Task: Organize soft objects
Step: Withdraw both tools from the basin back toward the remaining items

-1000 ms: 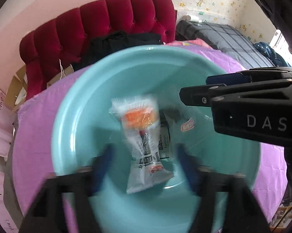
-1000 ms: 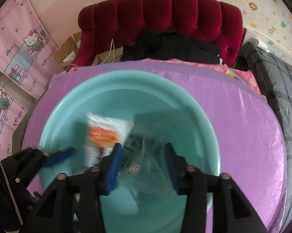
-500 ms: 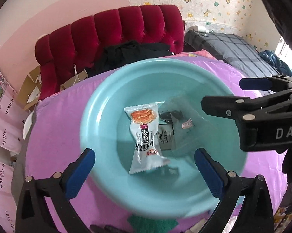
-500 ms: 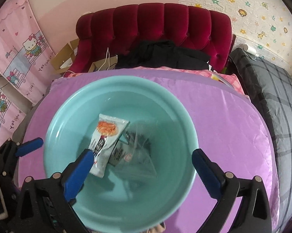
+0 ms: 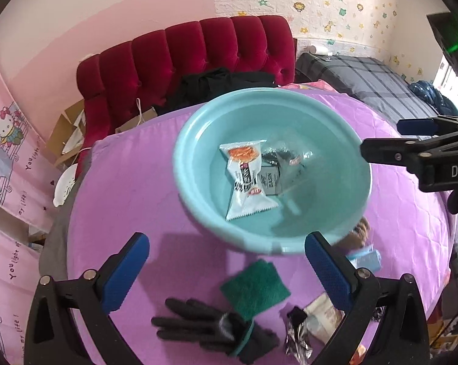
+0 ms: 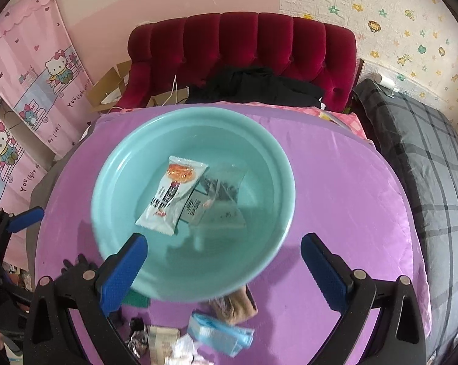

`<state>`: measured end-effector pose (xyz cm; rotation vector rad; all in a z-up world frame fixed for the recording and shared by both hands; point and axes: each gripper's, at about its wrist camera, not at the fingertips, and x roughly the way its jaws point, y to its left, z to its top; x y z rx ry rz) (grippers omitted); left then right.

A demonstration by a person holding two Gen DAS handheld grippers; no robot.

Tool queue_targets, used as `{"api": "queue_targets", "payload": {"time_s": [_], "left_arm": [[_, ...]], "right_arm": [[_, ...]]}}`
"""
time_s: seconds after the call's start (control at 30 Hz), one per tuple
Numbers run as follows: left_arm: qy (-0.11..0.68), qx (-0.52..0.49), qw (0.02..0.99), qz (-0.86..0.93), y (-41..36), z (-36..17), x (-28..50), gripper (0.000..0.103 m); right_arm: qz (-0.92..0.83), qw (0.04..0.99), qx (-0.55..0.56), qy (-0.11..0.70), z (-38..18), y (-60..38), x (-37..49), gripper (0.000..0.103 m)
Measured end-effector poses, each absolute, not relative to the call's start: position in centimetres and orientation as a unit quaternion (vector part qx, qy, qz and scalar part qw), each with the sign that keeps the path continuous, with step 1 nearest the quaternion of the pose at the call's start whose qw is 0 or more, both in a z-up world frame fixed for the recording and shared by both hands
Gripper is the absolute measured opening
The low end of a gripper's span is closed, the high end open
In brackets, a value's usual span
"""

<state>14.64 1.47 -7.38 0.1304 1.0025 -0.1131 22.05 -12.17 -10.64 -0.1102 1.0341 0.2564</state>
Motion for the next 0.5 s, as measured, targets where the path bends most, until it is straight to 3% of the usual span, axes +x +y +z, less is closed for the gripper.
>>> {"api": "queue_targets", "payload": {"time_s": [0.5], "left_arm": [[0.480,0.034,0.875,-0.049,2.7,-7.3,7.8,0.103]], "right_arm": [[0.130,0.861,-0.057,0.488,-9.8,-13.5,14.5,0.103]]}}
